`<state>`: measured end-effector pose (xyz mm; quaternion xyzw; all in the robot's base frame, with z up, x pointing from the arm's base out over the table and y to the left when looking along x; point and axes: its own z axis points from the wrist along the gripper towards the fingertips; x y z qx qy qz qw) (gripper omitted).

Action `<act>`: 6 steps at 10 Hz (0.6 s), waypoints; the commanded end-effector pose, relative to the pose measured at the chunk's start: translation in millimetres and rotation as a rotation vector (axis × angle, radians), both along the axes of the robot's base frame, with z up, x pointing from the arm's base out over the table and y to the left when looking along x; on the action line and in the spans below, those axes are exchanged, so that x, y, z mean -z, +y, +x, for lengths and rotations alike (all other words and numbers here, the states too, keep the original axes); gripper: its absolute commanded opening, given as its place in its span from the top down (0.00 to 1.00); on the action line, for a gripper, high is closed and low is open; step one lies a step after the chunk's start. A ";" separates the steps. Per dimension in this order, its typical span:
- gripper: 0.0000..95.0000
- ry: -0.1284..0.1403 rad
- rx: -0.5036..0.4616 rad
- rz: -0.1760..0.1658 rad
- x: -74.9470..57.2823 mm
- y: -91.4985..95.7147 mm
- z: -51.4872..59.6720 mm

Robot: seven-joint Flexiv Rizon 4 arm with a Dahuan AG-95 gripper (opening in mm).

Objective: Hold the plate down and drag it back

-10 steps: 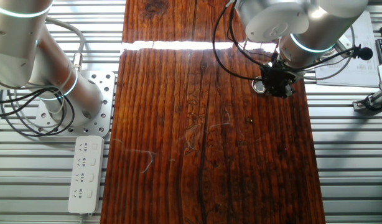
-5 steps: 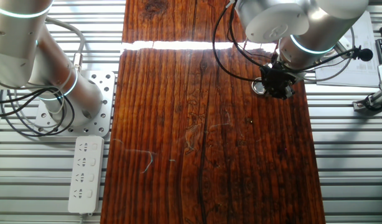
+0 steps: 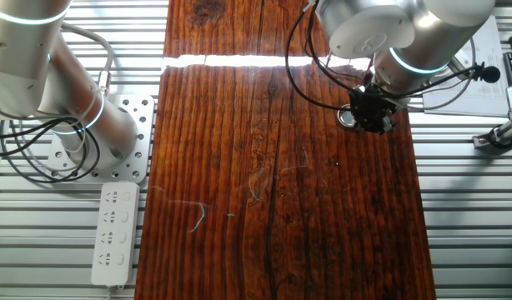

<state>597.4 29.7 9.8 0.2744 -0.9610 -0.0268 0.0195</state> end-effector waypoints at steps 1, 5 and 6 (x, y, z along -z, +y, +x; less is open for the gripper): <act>1.00 0.000 0.002 -0.004 -0.1 -0.9 0.1; 1.00 0.000 -0.004 -0.001 -1.6 -5.7 0.1; 1.00 -0.001 -0.009 -0.006 -1.7 -6.4 0.1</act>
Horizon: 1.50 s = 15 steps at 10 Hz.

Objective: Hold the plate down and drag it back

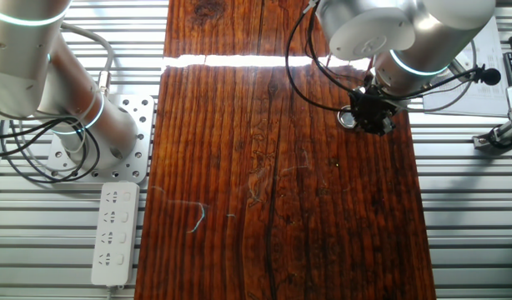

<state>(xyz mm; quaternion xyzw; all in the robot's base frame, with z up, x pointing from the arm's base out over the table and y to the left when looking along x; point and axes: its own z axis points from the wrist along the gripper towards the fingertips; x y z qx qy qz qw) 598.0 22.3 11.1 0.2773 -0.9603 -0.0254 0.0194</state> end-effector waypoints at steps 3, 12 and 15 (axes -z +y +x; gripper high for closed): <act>1.00 -0.003 -0.021 -0.004 0.1 -7.9 -1.1; 1.00 -0.004 -0.042 -0.004 0.3 -21.5 -2.6; 1.00 -0.004 -0.050 -0.003 0.0 -26.3 -3.2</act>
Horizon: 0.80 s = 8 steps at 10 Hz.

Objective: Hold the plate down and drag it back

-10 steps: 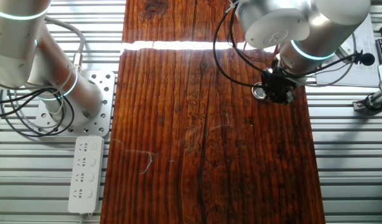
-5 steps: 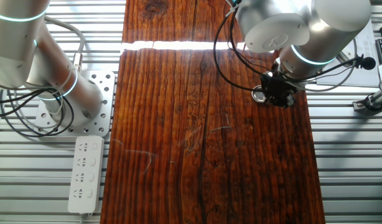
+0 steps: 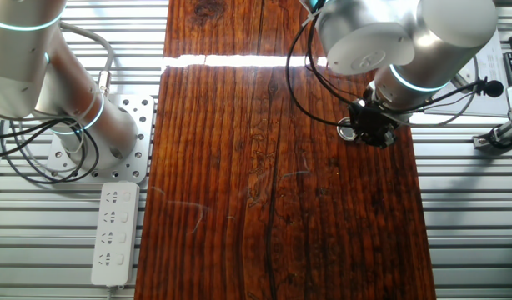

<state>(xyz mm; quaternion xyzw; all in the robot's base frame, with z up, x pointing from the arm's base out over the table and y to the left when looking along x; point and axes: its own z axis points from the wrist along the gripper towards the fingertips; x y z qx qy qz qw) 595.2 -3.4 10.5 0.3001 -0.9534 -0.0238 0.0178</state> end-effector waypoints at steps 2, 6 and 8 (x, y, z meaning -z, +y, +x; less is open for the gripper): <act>1.00 0.001 -0.007 -0.003 -0.7 -3.6 -0.9; 1.00 0.000 -0.015 -0.002 -0.4 -9.1 -1.8; 1.00 0.000 -0.019 -0.005 -0.6 -10.5 -2.0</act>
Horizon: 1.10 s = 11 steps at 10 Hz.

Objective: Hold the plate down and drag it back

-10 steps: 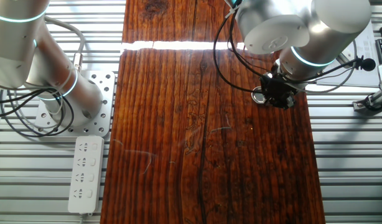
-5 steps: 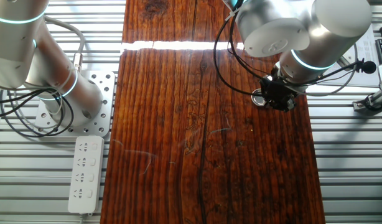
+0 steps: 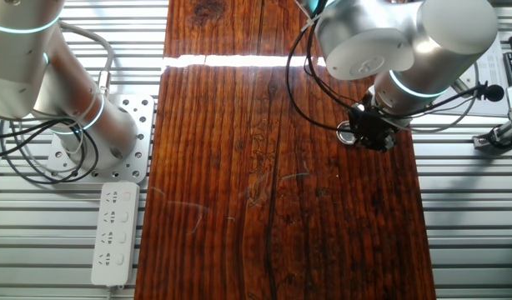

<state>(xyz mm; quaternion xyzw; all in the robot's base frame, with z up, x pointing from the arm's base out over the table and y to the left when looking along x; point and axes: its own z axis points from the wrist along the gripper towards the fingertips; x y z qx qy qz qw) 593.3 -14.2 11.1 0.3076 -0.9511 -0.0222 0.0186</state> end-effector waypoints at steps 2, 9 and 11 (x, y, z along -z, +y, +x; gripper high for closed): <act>1.00 -0.001 -0.009 -0.004 0.7 -2.4 -0.7; 1.00 -0.004 -0.030 0.001 0.9 -14.3 -3.2; 1.00 -0.003 -0.031 0.001 0.7 -14.3 -2.6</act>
